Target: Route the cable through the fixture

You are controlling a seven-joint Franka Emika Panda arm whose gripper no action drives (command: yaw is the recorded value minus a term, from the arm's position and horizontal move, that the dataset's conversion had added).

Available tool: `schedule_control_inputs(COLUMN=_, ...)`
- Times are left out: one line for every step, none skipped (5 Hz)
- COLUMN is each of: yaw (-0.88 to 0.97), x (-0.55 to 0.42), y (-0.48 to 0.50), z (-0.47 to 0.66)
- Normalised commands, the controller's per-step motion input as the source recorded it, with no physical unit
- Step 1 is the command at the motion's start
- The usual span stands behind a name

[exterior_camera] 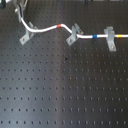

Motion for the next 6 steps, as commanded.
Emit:
schedule_control_inputs(yaw=-0.03, x=0.0, y=0.0, z=0.01)
schedule_control_inputs(yaw=-0.13, x=0.016, y=-0.158, z=0.08)
schedule_control_inputs(yaw=-0.06, x=0.001, y=-0.111, z=0.03)
schedule_control_inputs(yaw=0.0, x=0.038, y=0.035, z=0.0)
schedule_control_inputs(yaw=0.0, x=-0.023, y=-0.244, z=0.46)
schedule_control_inputs(yaw=0.01, x=-0.003, y=-0.003, z=0.0)
